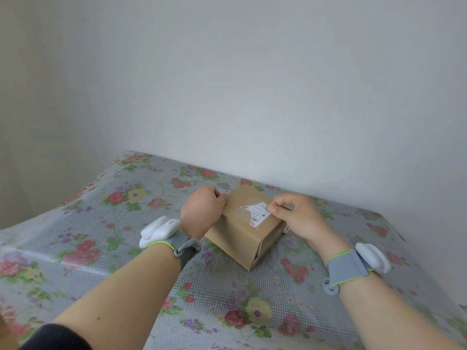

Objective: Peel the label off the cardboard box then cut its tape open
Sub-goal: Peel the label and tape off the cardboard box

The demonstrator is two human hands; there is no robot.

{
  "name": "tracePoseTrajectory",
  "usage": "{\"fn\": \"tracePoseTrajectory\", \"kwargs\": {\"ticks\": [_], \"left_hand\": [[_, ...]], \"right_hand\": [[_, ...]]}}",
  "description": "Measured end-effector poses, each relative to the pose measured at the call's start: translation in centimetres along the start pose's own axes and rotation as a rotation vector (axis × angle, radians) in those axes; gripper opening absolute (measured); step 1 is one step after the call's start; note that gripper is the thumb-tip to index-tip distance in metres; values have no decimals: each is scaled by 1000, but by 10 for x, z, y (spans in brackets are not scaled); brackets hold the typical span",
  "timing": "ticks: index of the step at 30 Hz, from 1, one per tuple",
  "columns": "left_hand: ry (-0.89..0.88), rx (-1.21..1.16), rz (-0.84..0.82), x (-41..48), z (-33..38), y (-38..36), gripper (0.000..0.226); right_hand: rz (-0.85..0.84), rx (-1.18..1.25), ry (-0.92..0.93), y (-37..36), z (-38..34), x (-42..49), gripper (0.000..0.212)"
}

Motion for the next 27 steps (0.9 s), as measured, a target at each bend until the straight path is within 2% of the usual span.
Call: {"fn": "tracePoseTrajectory", "kwargs": {"ticks": [10,15,17,22,27], "left_hand": [[3,6,6,-1,1,2,30],[18,-73,-7,1,0,4,27],[67,-151,24,3,-4,9,27],[150,-252,153,3,-19,33,22],[182,-263,96,-3,-28,22,24]], "right_hand": [[-61,255,-97,9,14,-3,6],[203,466,-189,40,24,-4,4],[262,424,-242,42,37,-4,11],[265,247,-352,14,66,5,14],[105,-339,-267,-7,65,3,19]]}}
Point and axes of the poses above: each hand's wrist, its own x-axis towards the middle knuckle, its own y-axis out of the back of the hand, z = x × y, the point moved 7 cm from there along x, towards the middle knuckle, and after that the axes turned 2 degrees about y, right-handed, at the moved point
